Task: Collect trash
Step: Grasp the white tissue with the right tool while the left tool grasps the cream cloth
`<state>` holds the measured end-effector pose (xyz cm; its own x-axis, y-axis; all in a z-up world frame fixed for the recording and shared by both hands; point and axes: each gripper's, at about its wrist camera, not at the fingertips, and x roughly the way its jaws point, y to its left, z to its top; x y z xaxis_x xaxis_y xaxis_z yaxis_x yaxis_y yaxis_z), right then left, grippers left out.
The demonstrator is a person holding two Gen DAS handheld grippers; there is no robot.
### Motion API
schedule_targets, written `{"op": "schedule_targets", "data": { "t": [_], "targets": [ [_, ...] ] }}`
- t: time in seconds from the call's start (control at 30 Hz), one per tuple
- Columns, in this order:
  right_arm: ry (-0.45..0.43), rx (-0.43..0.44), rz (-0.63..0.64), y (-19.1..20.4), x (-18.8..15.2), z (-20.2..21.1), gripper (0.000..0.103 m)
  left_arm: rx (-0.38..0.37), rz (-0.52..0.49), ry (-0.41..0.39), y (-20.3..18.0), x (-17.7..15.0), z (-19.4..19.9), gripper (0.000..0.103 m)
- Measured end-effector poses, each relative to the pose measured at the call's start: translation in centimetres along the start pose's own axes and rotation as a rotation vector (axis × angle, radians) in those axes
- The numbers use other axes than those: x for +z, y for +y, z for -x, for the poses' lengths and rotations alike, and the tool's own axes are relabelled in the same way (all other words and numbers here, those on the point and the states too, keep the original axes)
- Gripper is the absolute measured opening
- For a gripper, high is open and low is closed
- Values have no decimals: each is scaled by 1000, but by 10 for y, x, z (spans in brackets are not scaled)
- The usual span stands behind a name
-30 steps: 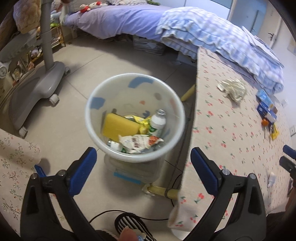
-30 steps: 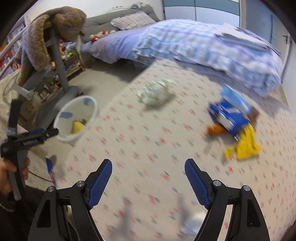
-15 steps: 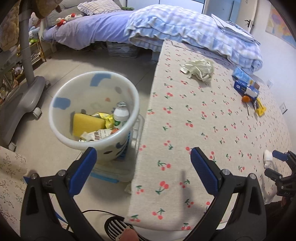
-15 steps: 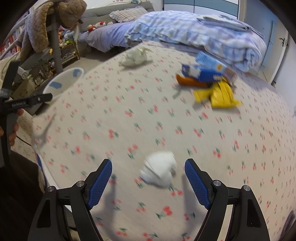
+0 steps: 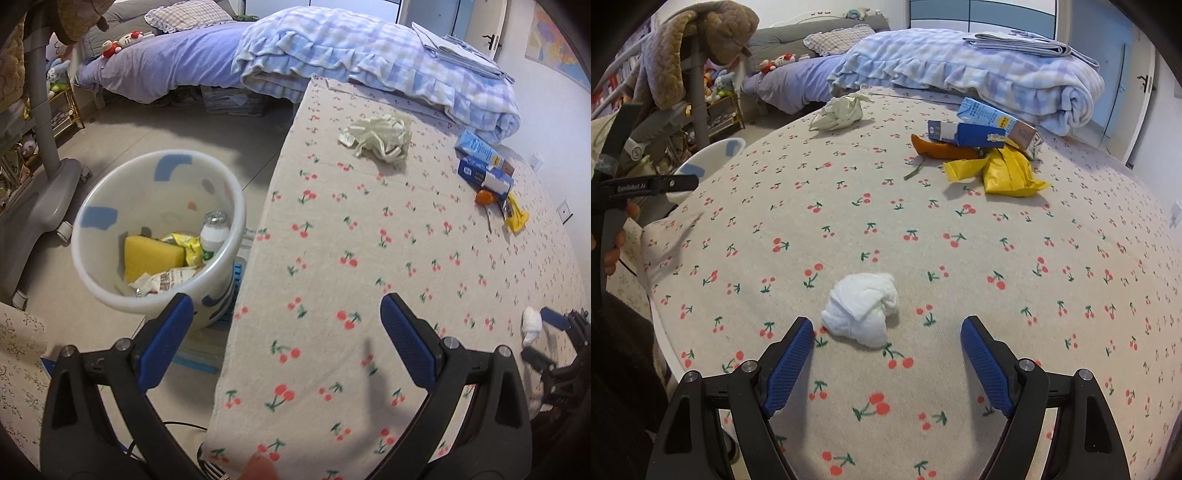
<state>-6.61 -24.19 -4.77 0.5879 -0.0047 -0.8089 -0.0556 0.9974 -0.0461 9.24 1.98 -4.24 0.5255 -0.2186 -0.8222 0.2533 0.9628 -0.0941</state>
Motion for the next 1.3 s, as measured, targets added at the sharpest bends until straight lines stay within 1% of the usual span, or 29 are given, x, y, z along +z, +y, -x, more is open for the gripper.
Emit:
{"op": "schedule_targets", "data": {
  "t": [0.07, 0.1, 0.13, 0.17, 0.2, 0.23, 0.33, 0.5, 0.77, 0.87, 0.93, 1.07, 1.13, 1.2, 1.27, 1.3],
  "targets": [
    [-2, 8, 11, 3, 3, -2, 76, -5, 8, 4, -3, 5, -1, 101],
    [-3, 9, 20, 4, 5, -3, 67, -9, 12, 4, -4, 7, -2, 101],
    [-3, 19, 32, 6, 8, -3, 55, -14, 16, 4, -6, 10, -2, 101],
    [1, 29, 40, 8, 10, -4, 48, -18, 18, 3, -8, 13, -3, 101],
    [9, 37, 45, 8, 14, -4, 34, -23, 19, 2, -10, 16, -4, 101],
    [21, 43, 46, 8, 17, -6, 25, -28, 19, 2, -13, 19, -5, 101],
    [43, 58, 27, 1, 25, -9, 22, -39, 10, 3, -24, 30, -12, 101],
    [29, 25, -1, -11, 43, -12, 22, -52, -25, -3, -44, 48, -23, 100],
    [4, -6, -85, -42, 78, -15, 22, -109, -37, 14, -72, 78, -47, 92],
    [4, -14, -122, -56, 87, -19, 22, -116, -36, 9, -83, 90, -58, 87],
    [18, -17, -143, -66, 92, -24, 22, -115, -26, 3, -89, 98, -64, 81],
    [45, -34, -186, -85, 99, -31, 22, -124, 6, -1, -96, 111, -76, 75],
    [47, -35, -215, -94, 103, -33, 22, -128, 19, -7, -100, 117, -81, 70],
    [41, -38, -233, -100, 106, -32, 22, -123, 18, -13, -104, 122, -85, 66],
    [35, -43, -244, -105, 108, -31, 22, -101, 6, -21, -108, 125, -90, 64],
    [34, -42, -249, -107, 108, -31, 22, -92, 2, -21, -109, 125, -92, 60]
  ]
}}
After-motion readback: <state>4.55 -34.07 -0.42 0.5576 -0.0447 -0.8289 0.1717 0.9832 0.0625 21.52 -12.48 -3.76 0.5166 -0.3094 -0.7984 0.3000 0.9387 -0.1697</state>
